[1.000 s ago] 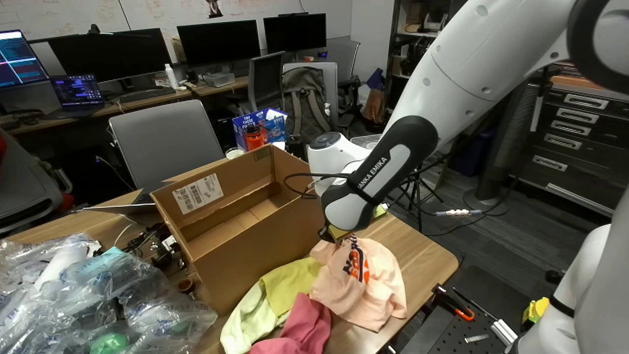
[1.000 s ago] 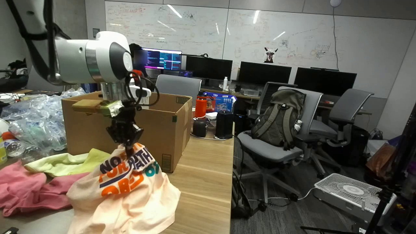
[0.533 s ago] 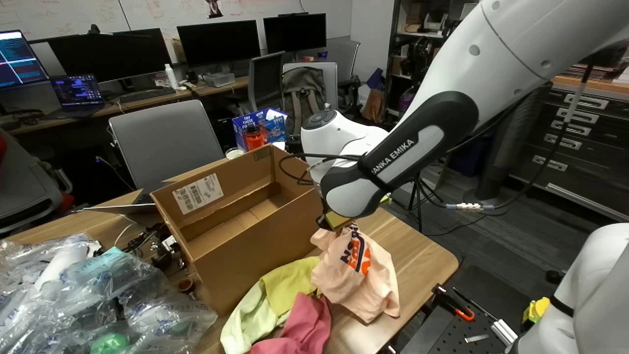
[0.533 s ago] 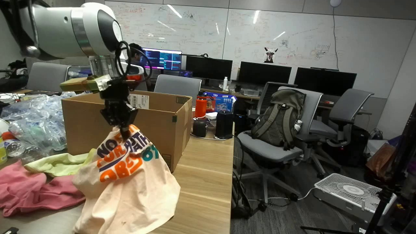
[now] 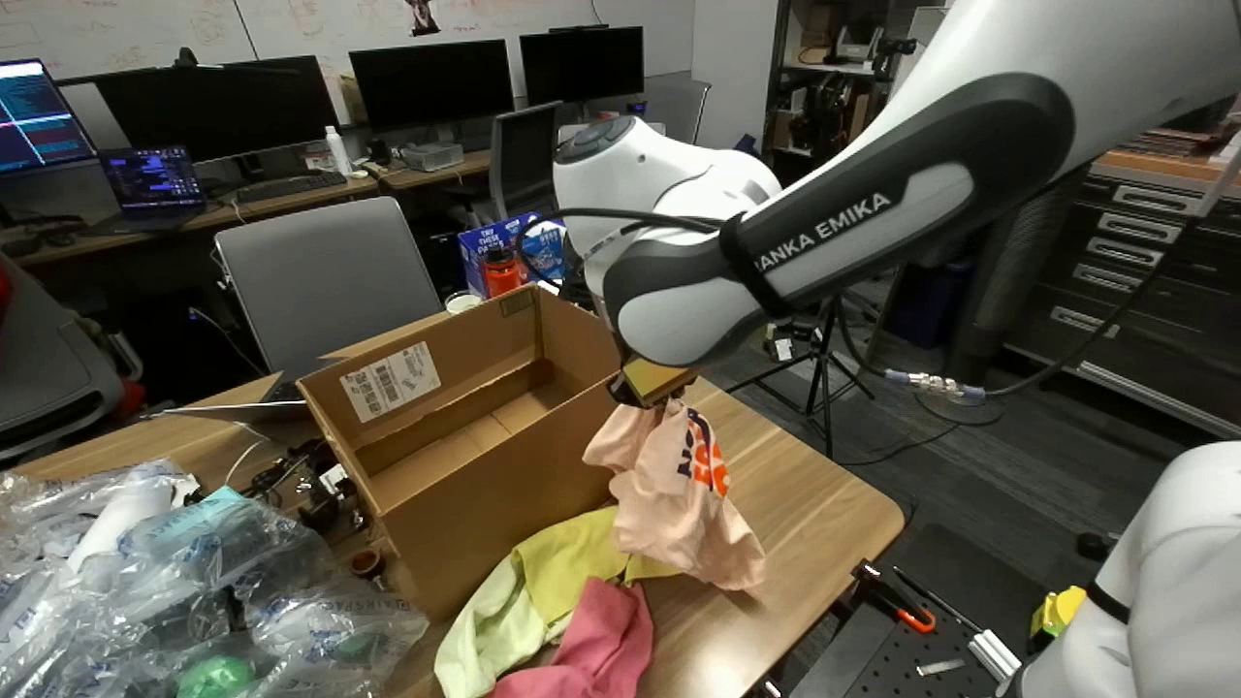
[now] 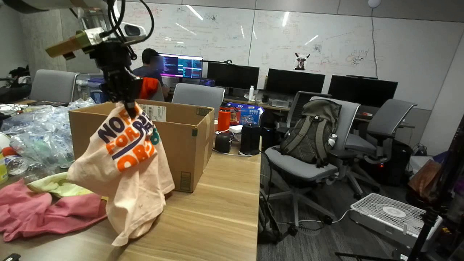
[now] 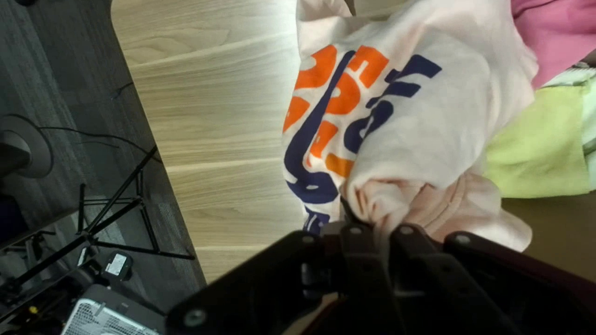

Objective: Pick up one cloth from the table and put it in the box

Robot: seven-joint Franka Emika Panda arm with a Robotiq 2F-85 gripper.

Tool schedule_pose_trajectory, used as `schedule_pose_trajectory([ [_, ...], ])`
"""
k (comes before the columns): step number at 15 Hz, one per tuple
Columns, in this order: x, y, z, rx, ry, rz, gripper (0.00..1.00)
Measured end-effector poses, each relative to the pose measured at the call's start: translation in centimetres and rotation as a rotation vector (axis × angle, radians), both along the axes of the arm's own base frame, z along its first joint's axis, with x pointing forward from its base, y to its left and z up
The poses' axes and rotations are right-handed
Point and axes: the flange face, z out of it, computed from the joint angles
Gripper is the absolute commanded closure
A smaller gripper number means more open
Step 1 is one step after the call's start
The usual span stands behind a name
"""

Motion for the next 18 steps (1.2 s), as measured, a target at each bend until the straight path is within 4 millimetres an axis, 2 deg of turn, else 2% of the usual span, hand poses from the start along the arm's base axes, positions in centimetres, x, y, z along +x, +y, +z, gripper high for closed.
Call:
schedule_pose_trajectory([
  [4,0.6,1.4,4.6,-0.022,-0.028,0.004,0.98],
  [11,2.3,3.1,10.1,-0.032,-0.07,0.002,0.98],
  [18,3.3,4.7,17.3,-0.026,-0.123,0.0,0.98],
])
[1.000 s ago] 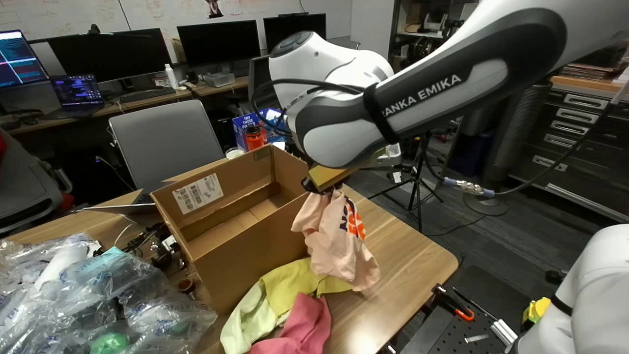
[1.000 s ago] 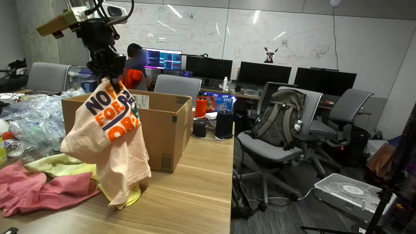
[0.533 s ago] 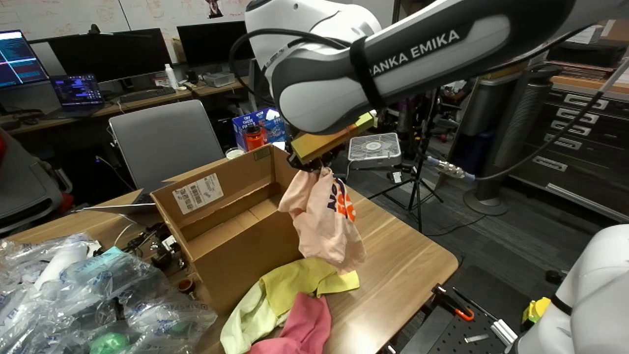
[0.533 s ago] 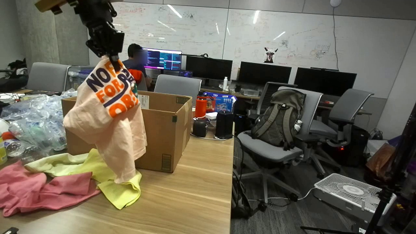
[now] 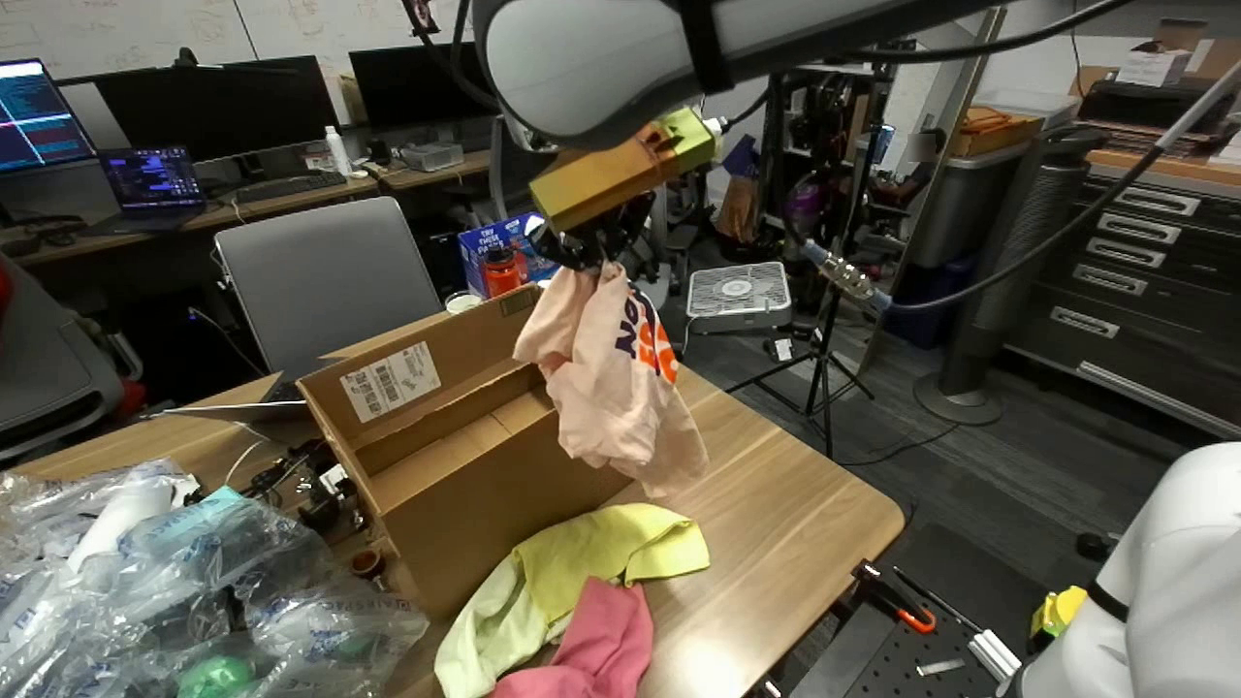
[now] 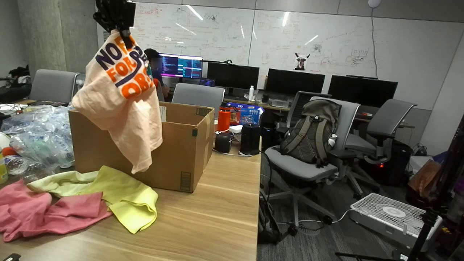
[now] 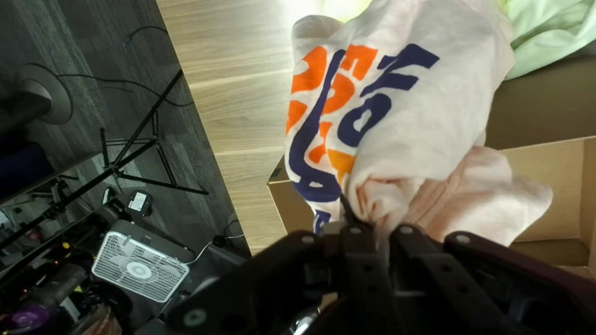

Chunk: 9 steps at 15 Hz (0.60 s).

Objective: Pick up one cloth from the table and put it in the box

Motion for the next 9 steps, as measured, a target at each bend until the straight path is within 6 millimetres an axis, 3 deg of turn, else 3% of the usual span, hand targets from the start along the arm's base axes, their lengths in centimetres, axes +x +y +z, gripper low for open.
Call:
schedule_pose_trajectory([
  [5,-0.2,1.2,4.7,0.002,-0.021,0.004,0.98],
  [9,0.0,2.0,6.6,0.003,-0.023,0.005,0.98],
])
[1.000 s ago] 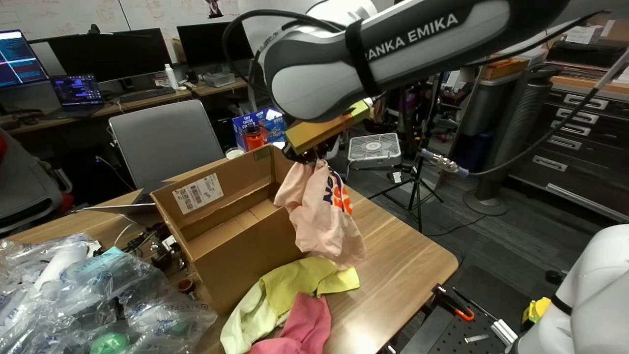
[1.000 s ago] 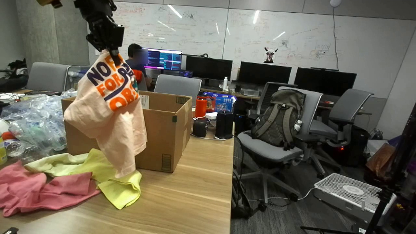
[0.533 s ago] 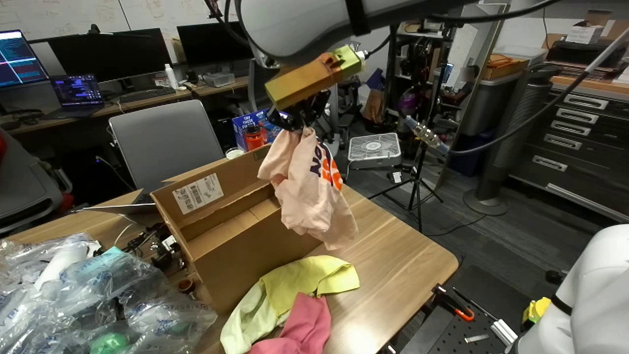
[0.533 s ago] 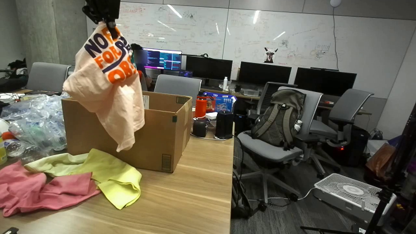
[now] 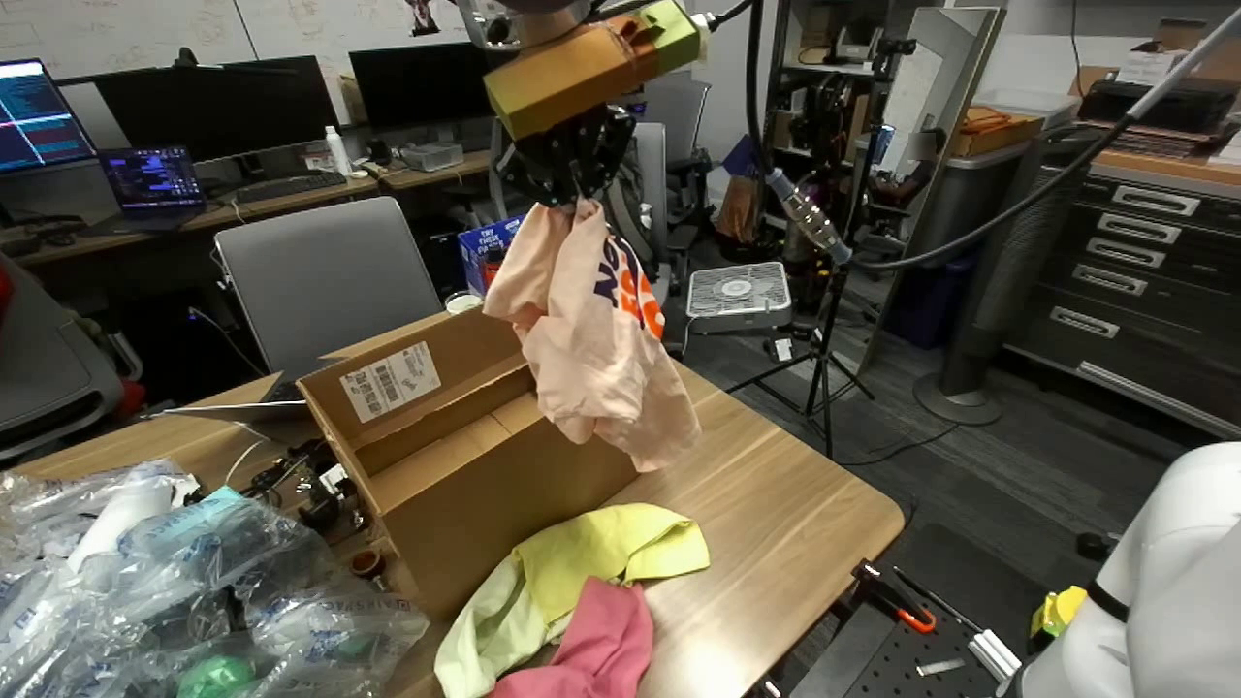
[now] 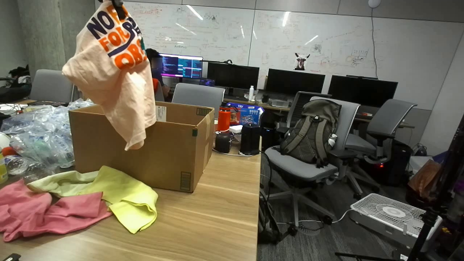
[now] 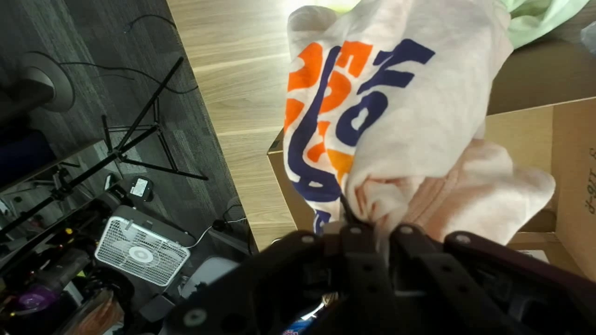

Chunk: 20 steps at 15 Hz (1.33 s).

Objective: Pick up one cloth from the table and put it in the box

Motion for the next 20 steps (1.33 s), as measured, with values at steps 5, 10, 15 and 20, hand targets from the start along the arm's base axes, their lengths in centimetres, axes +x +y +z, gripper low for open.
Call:
schedule_pose_trajectory([
  [5,0.7,1.0,1.6,0.003,-0.002,0.006,0.98],
  [10,1.3,2.1,3.1,0.004,-0.003,0.015,0.98],
  [15,2.5,3.9,3.5,-0.003,0.0,0.039,0.98],
  [20,4.3,5.9,2.1,-0.013,0.011,0.068,0.98],
])
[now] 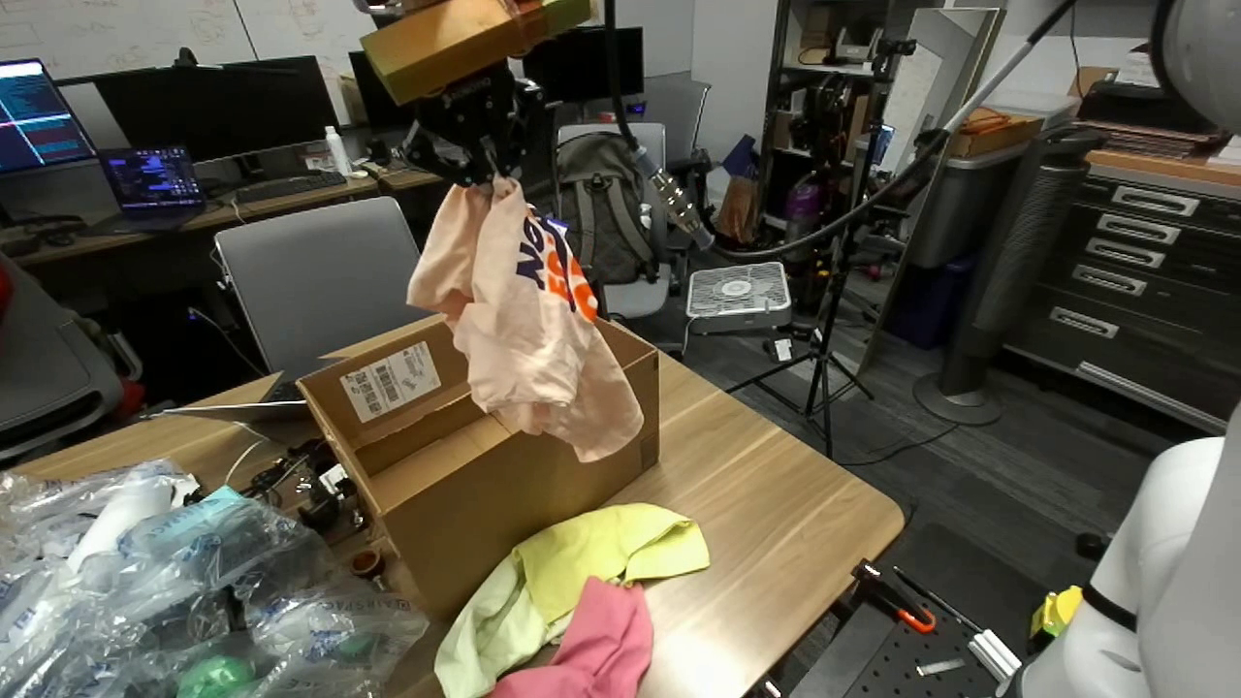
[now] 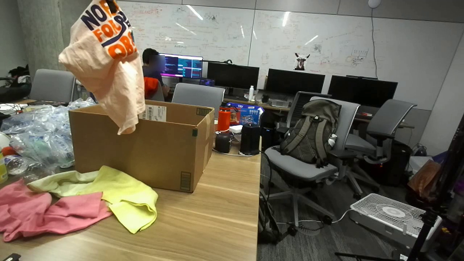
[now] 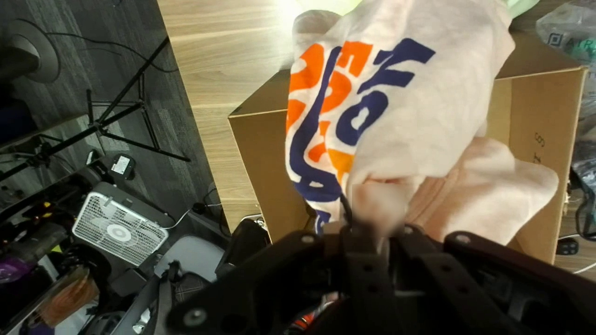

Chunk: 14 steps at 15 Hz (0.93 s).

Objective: Pick up one cloth from the table and put it in the box

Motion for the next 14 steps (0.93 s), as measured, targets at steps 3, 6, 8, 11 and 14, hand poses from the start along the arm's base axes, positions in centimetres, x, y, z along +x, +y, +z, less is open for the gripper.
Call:
schedule_pose_trajectory([
  [3,1.3,0.9,-0.9,-0.012,0.001,0.01,0.98],
  [6,2.5,1.8,-1.2,-0.009,-0.005,0.019,0.98],
  [8,3.0,2.1,-0.9,-0.006,-0.02,0.021,0.98],
  [11,3.5,2.3,0.0,0.004,-0.043,0.02,0.98],
  [14,3.8,2.1,0.9,0.012,-0.065,0.014,0.98],
])
